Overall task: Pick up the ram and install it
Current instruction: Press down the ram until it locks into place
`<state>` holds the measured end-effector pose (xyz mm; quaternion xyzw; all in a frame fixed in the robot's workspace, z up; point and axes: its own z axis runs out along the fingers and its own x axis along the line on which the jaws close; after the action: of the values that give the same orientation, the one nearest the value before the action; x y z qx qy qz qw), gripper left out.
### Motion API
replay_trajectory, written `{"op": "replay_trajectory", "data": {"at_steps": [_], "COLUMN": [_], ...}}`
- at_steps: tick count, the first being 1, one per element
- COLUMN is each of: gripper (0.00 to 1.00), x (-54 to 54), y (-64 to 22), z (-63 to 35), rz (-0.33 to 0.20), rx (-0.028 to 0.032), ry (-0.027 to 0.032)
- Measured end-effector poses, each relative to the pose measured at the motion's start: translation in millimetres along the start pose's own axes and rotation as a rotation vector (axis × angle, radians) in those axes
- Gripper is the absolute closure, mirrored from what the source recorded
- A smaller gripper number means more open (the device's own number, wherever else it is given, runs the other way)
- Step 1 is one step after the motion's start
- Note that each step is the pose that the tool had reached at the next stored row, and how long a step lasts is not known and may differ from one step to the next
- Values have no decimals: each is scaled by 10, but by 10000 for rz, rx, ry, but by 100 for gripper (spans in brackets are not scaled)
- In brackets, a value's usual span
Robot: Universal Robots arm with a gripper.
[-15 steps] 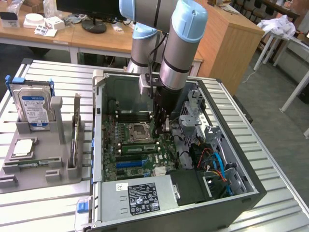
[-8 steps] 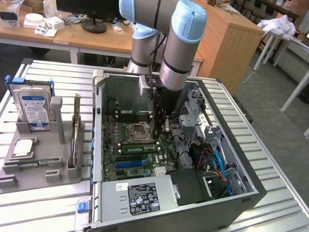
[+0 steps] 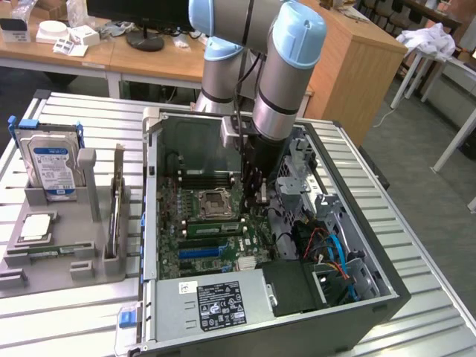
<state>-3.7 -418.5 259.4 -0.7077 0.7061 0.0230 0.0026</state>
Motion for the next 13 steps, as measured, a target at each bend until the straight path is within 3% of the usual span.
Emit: {"op": "replay_trajectory", "data": {"at_steps": [13], "gripper": [89], "x": [4], "y": [-3], "z": [108], "rz": [0], "rx": [0], "ry": [2]}}
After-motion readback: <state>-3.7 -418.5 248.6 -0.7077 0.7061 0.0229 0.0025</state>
